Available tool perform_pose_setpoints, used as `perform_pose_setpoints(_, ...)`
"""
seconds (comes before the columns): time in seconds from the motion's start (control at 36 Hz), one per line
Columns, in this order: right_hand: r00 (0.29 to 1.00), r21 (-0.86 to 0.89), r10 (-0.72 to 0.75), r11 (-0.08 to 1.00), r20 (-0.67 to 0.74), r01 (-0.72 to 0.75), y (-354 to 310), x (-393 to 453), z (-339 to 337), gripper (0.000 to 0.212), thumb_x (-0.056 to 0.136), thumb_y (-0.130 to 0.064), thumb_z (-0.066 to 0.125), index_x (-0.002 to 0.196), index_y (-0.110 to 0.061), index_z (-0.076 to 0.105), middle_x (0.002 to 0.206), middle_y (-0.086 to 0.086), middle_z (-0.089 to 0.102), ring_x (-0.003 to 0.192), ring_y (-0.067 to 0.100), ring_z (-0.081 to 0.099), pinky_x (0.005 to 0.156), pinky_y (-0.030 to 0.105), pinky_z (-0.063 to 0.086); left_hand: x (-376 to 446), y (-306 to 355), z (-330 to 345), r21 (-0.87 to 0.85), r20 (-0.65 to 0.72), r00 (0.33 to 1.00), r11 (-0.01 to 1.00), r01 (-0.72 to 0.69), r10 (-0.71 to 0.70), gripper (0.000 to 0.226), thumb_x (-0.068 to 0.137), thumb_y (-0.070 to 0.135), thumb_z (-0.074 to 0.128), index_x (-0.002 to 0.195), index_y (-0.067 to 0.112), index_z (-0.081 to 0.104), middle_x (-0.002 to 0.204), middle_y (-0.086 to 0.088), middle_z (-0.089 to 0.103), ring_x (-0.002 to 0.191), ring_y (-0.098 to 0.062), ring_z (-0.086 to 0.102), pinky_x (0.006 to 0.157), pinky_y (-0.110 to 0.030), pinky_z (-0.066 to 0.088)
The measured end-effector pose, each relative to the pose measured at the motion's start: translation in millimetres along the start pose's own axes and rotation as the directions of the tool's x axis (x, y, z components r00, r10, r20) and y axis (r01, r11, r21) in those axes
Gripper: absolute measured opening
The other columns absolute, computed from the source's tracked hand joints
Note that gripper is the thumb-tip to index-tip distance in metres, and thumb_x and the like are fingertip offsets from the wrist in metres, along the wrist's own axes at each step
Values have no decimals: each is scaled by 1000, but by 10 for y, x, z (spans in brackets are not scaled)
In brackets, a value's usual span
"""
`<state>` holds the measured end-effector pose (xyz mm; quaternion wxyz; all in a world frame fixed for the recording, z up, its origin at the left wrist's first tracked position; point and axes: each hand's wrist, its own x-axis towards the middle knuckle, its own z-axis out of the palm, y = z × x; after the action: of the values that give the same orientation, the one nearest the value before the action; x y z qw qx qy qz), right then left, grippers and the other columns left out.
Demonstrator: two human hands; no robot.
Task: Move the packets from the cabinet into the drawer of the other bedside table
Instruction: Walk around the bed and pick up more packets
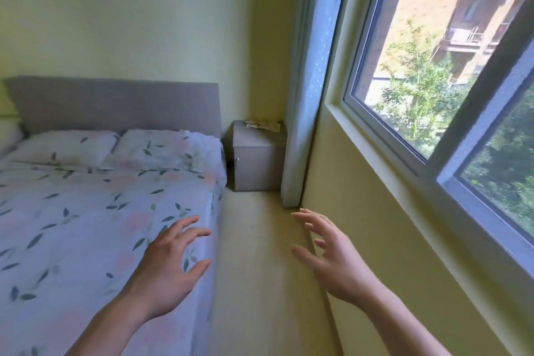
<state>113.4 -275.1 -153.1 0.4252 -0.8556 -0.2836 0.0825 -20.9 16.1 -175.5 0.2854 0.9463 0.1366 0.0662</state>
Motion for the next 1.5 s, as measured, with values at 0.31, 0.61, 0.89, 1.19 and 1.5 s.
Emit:
perform_pose_setpoints(0.31,999,33,16,999,-40,-15,369,1864,-255,51,90,-30,72,134,-47,54,143,-36,42,127,-17,45,98,9,41,2089,117,-83,12,38,997,997,-72,71,42,92,46,65,132,47,51,152,30,24,141,-2,30,116,-27,30)
perform_pose_setpoints(0.61,999,72,35,997,6,-35,1128,3837,-518,51,91,-31,72,133,-50,51,144,-32,42,119,-7,52,93,1,37,4162,217,177,1,19,996,996,-89,89,42,91,44,66,131,47,51,152,32,24,140,0,30,115,-25,27)
perform_pose_setpoints(0.89,988,43,-14,999,157,7,1654,5804,-714,52,91,-32,71,138,-43,51,148,-27,42,135,-10,41,117,23,35,5713,40,213,25,-15,997,997,73,-72,44,93,45,65,133,48,46,150,35,21,137,0,33,115,-24,28)
perform_pose_setpoints(1.19,969,49,-39,998,243,28,1900,7847,-365,51,88,-36,71,135,-45,52,145,-29,43,135,-7,43,118,30,36,7285,-773,118,-20,-68,982,984,177,-178,50,91,43,68,135,46,45,147,40,20,137,6,32,111,-20,28)
perform_pose_setpoints(1.5,968,27,129,990,213,-138,2286,9484,-131,52,89,-29,72,136,-40,53,140,-27,45,129,0,48,107,17,39,9307,-1556,85,36,72,990,992,121,-123,62,90,39,68,145,36,40,150,28,24,143,1,26,117,-18,21)
